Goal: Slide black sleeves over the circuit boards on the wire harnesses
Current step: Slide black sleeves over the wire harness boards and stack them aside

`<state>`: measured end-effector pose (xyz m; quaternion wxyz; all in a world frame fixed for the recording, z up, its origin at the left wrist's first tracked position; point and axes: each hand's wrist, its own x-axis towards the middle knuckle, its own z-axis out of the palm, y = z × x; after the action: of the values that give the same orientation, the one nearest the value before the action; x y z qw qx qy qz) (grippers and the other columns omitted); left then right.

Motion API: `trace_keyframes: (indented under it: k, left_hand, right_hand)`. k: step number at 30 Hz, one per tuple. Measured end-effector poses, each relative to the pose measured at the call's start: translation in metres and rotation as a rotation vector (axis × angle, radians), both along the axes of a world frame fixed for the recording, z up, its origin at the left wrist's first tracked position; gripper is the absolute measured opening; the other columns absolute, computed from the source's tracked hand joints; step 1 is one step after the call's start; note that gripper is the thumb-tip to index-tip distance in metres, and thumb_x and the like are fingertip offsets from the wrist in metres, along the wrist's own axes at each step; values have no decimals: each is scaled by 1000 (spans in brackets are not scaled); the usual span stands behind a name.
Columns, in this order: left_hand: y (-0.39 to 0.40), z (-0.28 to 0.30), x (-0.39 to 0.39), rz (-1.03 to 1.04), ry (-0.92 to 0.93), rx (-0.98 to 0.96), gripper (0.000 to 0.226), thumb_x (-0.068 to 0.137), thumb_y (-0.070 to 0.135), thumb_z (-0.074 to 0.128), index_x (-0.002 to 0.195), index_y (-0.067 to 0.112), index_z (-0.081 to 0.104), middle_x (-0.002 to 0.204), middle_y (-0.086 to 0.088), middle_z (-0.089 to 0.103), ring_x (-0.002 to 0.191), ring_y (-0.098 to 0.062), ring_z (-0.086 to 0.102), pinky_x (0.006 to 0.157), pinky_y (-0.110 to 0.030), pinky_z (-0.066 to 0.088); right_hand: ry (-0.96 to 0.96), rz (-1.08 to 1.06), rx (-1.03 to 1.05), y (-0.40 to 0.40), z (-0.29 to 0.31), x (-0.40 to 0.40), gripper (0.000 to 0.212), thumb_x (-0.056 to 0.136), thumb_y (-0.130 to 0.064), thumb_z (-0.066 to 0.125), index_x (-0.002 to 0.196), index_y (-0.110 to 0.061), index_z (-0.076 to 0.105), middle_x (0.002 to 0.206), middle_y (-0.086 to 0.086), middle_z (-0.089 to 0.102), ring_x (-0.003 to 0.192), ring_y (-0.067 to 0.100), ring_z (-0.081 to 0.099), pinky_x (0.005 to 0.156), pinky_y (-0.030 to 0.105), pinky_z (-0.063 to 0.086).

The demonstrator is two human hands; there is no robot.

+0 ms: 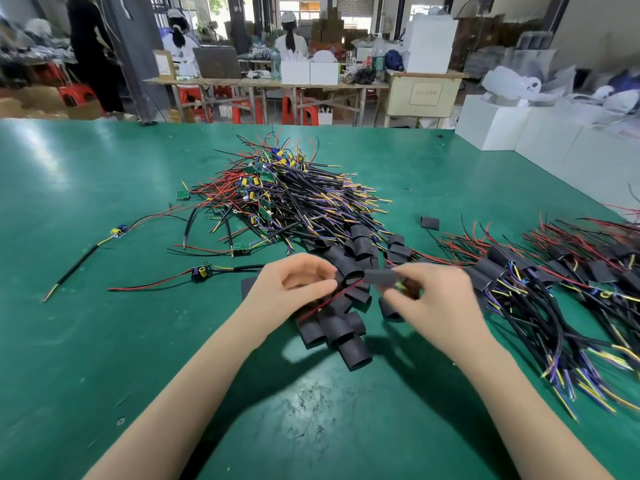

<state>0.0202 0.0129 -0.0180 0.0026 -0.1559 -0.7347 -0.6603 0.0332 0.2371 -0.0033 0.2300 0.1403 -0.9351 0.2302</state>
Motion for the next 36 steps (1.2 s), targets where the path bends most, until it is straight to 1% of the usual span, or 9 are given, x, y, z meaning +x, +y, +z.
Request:
trace_keyframes:
  k: [2,4,6,9,16,23,31,34,36]
  left_hand:
    - [-4,-1,-2,53,-9,3,9,87,1,67,93,7,69,84,3,71,76,-8,64,71,-20,54]
    - [-7,-2,-5,106,-21,-3,8,88,1,65,92,7,70,86,-7,70,74,-10,63,69,-22,54]
    - [-9,-2,-6,130,-29,3,9,89,1,63,89,8,70,89,-13,70,72,-12,62,67,-21,52]
    - [-8,-2,-6,124,-30,5,13,89,0,63,85,10,70,88,-12,70,69,-10,62,63,-18,51]
    - [-8,-4,-6,129,-28,-4,11,89,3,65,83,11,70,86,-6,73,67,-10,62,62,-18,50]
    - [-13,-8,-12,138,-31,-10,15,90,1,63,83,12,70,82,3,75,65,-9,63,61,-18,50]
    - [-17,-15,-15,153,-13,-88,28,89,4,65,73,25,72,77,-2,73,62,-8,62,59,-17,49]
    - [-21,-17,-17,174,-25,-100,22,89,1,64,76,18,70,71,4,70,59,-8,60,56,-17,47]
    - [-22,-19,-18,182,-31,-102,20,90,1,63,78,16,70,72,4,69,59,-9,60,55,-18,47]
  right_hand:
    - [108,-195,-77,18,7,-4,26,74,-27,66,58,-17,48,48,1,39,53,27,36,53,35,40]
    - [145,-440,-92,42,11,-11,19,77,-28,68,66,-14,61,55,11,56,57,35,52,58,37,44]
    - [65,-680,-18,63,11,-15,23,79,-33,68,84,-11,71,73,23,65,72,43,62,63,39,48]
    - [-44,-792,53,81,7,-16,32,75,-36,75,98,-15,72,87,25,66,84,44,63,66,39,47]
    - [-111,-714,88,82,-3,-20,37,77,-35,77,108,-16,73,99,22,59,98,42,56,69,41,48]
    - [13,-518,8,66,14,-42,43,74,-50,75,104,-19,73,98,13,61,104,37,55,76,40,49]
    - [-338,-302,433,64,9,-163,35,92,-6,44,126,-1,53,135,19,45,126,36,41,100,45,41]
    - [-513,-282,523,74,-3,-179,40,92,-4,39,131,1,46,145,23,35,128,39,41,103,44,39]
    - [-560,-290,513,79,-9,-181,39,94,-9,41,132,-2,47,142,23,42,125,38,47,101,41,43]
